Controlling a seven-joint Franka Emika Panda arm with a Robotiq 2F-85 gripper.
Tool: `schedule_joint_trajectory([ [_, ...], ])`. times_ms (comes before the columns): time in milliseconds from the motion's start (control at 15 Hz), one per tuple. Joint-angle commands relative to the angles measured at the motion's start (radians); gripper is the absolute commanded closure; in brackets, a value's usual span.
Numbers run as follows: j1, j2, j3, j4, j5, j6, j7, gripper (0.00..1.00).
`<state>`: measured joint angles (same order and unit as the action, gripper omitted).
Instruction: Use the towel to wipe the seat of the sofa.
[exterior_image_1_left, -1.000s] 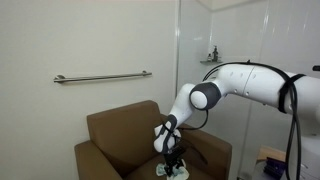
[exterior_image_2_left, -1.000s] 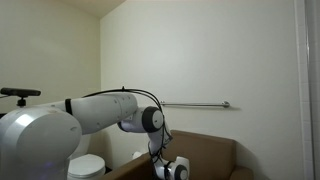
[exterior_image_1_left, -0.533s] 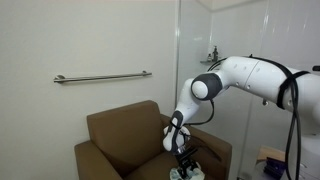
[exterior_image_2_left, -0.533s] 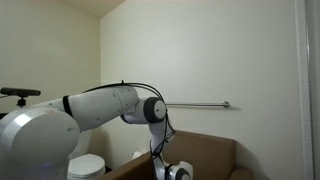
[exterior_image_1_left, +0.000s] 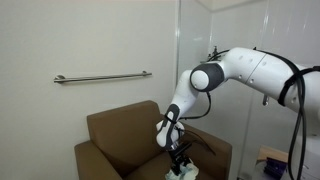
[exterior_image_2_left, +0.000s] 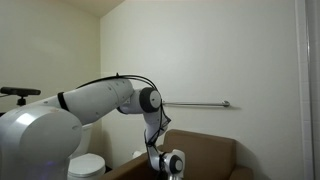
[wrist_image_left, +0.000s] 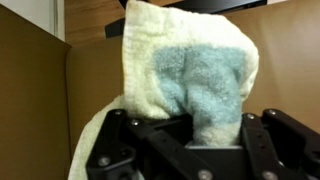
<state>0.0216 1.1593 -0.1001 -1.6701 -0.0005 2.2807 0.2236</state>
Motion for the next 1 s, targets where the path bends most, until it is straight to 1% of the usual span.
schedule_joint_trajectory([
  [0, 0.069, -0.157, -0.001, -0.087, -0.038, 0.030, -0.008, 0.96],
  [133, 0.105, -0.190, -0.006, -0.065, -0.049, 0.038, 0.011, 0.95],
  [200, 0.113, -0.201, -0.005, -0.059, -0.049, 0.066, 0.014, 0.95],
  [267, 0.117, -0.205, -0.004, -0.060, -0.037, 0.141, 0.030, 0.95],
  [333, 0.113, -0.201, 0.002, -0.052, -0.025, 0.187, 0.031, 0.95],
  [467, 0.099, -0.160, 0.015, -0.014, -0.003, 0.233, 0.029, 0.95],
  [600, 0.086, -0.118, 0.023, 0.022, 0.007, 0.215, 0.016, 0.95],
  [800, 0.051, -0.067, 0.052, 0.071, 0.024, 0.140, -0.018, 0.95],
  [867, 0.048, -0.053, 0.057, 0.087, 0.025, 0.110, -0.016, 0.70],
  [933, 0.044, -0.040, 0.061, 0.101, 0.024, 0.083, -0.017, 0.70],
])
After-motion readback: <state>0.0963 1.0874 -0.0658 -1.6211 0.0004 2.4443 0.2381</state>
